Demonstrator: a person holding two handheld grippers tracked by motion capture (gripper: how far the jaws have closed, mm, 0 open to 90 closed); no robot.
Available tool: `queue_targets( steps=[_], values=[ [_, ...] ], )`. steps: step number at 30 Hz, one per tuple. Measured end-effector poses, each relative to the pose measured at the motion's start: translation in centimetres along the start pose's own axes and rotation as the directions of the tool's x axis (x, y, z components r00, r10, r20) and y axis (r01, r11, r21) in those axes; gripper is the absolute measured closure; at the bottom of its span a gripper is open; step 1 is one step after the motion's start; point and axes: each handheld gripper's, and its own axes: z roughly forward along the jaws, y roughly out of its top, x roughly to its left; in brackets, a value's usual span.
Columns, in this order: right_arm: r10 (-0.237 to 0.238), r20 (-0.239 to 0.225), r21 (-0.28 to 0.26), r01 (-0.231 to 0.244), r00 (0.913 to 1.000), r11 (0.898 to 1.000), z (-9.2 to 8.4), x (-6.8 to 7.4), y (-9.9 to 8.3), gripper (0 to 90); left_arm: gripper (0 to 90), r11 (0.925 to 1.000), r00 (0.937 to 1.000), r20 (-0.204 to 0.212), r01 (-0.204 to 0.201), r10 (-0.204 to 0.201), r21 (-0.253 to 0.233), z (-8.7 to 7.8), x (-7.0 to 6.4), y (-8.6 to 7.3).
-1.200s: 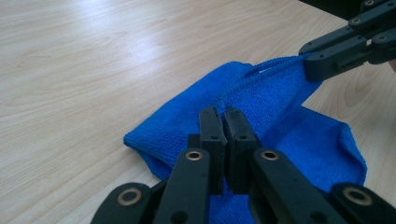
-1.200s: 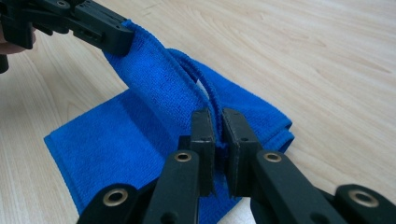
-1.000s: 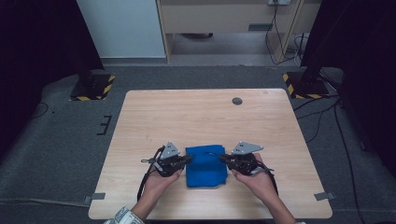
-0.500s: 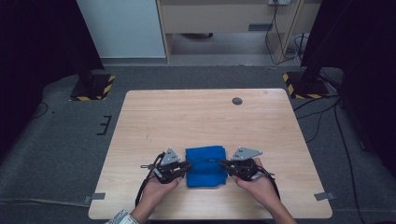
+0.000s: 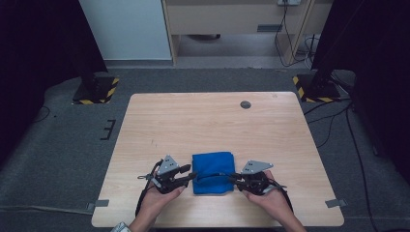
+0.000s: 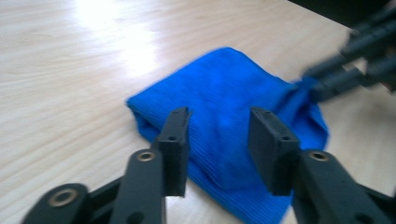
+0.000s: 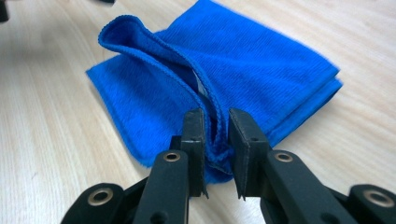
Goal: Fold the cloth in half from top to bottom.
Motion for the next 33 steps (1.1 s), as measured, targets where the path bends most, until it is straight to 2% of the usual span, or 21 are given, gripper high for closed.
queue_targets(
  steps=[5, 9, 12, 15, 17, 20, 24, 25, 29, 33],
  values=[
    [0.004, -0.028, 0.017, -0.003, 0.9996, 1.0, 0.1, 0.4, -0.4, 65.7, 53.5, 0.9998, 0.9995, -0.03, 0.006, -0.006, 0.02, 1.1, 0.6, 0.0],
    [0.012, -0.054, -0.022, -0.013, 0.9985, 1.0, -0.5, 0.7, 0.1, 54.9, 50.7, 0.9993, 0.9991, -0.038, -0.016, 0.018, 0.034, 1.9, 0.4, 0.0],
    [0.035, -0.04, -0.078, -0.038, 0.9986, 0.996, -0.9, 0.4, 0.9, 48.2, 48.9, 0.9968, 0.9982, -0.038, -0.044, 0.047, 0.067, 2.4, 0.1, -0.3],
    [0.063, 0.019, -0.096, -0.061, 0.9978, 0.994, -0.6, -0.2, 1.3, 43.1, 47.5, 0.994, 0.9971, -0.04, -0.06, 0.064, 0.091, 2.5, 0.0, -0.5],
    [0.075, 0.062, -0.073, -0.071, 0.9953, 0.995, 0.0, -0.6, 1.3, 41.4, 47.3, 0.9923, 0.9967, -0.04, -0.066, 0.07, 0.106, 2.5, 0.0, -0.6],
    [0.059, 0.096, -0.009, -0.058, 0.9936, 0.998, 1.2, -0.8, 0.8, 40.4, 46.4, 0.9881, 0.9954, -0.035, -0.083, 0.089, 0.129, 2.5, -0.1, -0.9],
    [0.01, 0.085, 0.047, -0.014, 0.9964, 0.999, 1.6, -0.2, 0.2, 39.6, 46.3, 0.9782, 0.9898, -0.052, -0.122, 0.133, 0.168, 2.2, -0.4, -1.3],
    [-0.001, 0.085, 0.055, -0.004, 0.9963, 0.998, 1.5, 0.0, 0.0, 39.3, 46.7, 0.9778, 0.9896, -0.053, -0.123, 0.134, 0.17, 2.2, -0.4, -1.3],
    [-0.009, 0.089, 0.057, 0.003, 0.996, 0.998, 1.5, 0.0, -0.2, 35.0, 44.5, 0.9824, 0.9913, -0.053, -0.111, 0.12, 0.15, 2.0, -0.3, -1.2],
    [0.016, 0.098, 0.01, -0.017, 0.9951, 1.0, 1.2, -0.2, 0.4, 25.0, 32.5, 0.9925, 0.994, -0.064, -0.082, 0.088, 0.091, 1.5, 0.1, -0.4]
  ],
)
